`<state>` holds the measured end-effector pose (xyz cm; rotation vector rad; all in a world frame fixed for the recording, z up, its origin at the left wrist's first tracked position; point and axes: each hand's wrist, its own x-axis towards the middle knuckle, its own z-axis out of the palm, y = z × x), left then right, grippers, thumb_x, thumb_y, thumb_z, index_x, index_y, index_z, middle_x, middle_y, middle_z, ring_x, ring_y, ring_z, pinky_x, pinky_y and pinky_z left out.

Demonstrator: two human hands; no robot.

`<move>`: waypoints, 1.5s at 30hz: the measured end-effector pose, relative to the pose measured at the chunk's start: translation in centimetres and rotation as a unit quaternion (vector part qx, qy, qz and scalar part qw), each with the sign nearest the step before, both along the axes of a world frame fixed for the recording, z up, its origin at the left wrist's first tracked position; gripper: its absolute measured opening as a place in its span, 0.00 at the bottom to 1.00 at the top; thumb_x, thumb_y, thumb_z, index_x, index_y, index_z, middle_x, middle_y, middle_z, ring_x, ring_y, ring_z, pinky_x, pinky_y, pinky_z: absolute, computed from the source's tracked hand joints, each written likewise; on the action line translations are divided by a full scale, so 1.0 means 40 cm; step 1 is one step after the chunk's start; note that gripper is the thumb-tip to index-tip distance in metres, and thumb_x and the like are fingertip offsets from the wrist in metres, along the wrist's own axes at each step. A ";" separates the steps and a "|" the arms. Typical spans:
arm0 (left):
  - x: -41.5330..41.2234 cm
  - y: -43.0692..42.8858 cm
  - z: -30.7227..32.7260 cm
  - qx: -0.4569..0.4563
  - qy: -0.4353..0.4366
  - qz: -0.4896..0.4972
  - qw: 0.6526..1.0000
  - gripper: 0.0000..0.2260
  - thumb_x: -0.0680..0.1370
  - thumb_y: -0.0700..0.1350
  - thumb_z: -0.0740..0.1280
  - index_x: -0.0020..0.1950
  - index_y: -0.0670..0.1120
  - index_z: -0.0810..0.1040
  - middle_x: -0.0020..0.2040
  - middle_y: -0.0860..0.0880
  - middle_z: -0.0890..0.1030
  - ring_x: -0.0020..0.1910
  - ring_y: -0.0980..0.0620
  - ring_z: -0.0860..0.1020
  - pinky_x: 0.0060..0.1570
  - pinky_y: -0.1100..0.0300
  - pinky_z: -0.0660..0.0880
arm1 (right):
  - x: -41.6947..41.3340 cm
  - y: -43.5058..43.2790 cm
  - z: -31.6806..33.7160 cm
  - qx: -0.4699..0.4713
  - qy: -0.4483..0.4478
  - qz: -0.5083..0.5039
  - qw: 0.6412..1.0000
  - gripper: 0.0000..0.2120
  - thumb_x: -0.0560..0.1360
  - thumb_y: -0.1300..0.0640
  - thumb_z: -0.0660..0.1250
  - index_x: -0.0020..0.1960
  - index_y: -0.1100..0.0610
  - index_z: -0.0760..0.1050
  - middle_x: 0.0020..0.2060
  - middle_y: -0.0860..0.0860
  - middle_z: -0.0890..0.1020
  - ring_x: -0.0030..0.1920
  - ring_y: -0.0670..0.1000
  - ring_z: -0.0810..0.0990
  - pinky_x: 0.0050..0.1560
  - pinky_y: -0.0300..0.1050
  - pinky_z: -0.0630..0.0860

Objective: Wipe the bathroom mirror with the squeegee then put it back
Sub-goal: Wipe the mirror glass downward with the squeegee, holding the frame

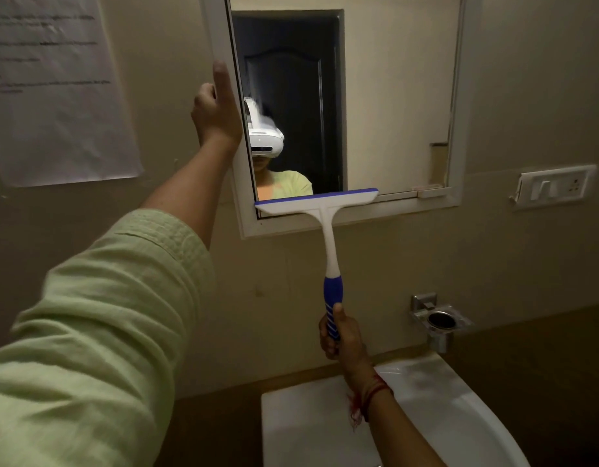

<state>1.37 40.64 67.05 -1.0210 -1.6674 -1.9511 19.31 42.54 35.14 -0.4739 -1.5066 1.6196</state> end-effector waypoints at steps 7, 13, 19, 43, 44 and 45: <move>0.005 -0.003 0.001 -0.005 0.002 0.010 1.000 0.21 0.79 0.59 0.52 0.29 0.50 0.60 0.29 0.54 0.64 0.28 0.59 0.62 0.27 0.73 0.63 | 0.009 -0.007 -0.017 -0.012 -0.003 -0.011 1.000 0.37 0.51 0.19 0.61 0.27 0.56 0.68 0.17 0.45 0.66 0.19 0.44 0.63 0.24 0.36 0.59; 0.005 -0.004 -0.001 -0.006 -0.006 0.008 1.000 0.21 0.78 0.61 0.52 0.29 0.50 0.60 0.29 0.55 0.65 0.28 0.59 0.63 0.28 0.64 0.60 | 0.028 -0.037 0.000 -0.009 0.017 -0.052 0.998 0.36 0.54 0.21 0.61 0.28 0.56 0.65 0.16 0.46 0.67 0.18 0.42 0.63 0.21 0.34 0.61; 0.001 -0.005 -0.002 -0.001 0.009 0.019 1.000 0.21 0.79 0.59 0.51 0.29 0.49 0.61 0.29 0.54 0.66 0.31 0.54 0.65 0.30 0.56 0.57 | 0.062 -0.032 0.154 0.036 0.097 -0.085 0.991 0.35 0.54 0.23 0.64 0.29 0.57 0.66 0.18 0.45 0.67 0.19 0.42 0.63 0.20 0.33 0.60; 0.002 -0.014 -0.019 0.034 0.042 -0.028 0.998 0.22 0.78 0.62 0.50 0.32 0.49 0.67 0.30 0.51 0.72 0.30 0.56 0.70 0.28 0.61 0.60 | 0.100 0.090 0.933 0.122 0.148 -0.077 0.978 0.23 0.78 0.39 0.51 0.35 0.54 0.68 0.18 0.45 0.70 0.18 0.43 0.64 0.21 0.34 0.63; 0.002 -0.014 -0.019 0.035 0.041 -0.027 0.998 0.22 0.78 0.61 0.50 0.32 0.49 0.67 0.29 0.51 0.71 0.30 0.56 0.69 0.28 0.61 0.60 | 0.096 0.090 0.939 0.124 0.154 -0.074 0.977 0.22 0.78 0.39 0.50 0.36 0.53 0.68 0.17 0.44 0.71 0.17 0.43 0.65 0.20 0.33 0.63; 0.003 -0.015 -0.018 0.035 0.041 -0.028 0.998 0.22 0.78 0.61 0.51 0.32 0.49 0.67 0.30 0.51 0.71 0.30 0.56 0.69 0.28 0.61 0.60 | 0.093 0.090 0.944 0.127 0.160 -0.072 0.976 0.21 0.79 0.40 0.50 0.37 0.52 0.69 0.17 0.44 0.71 0.16 0.43 0.66 0.20 0.33 0.64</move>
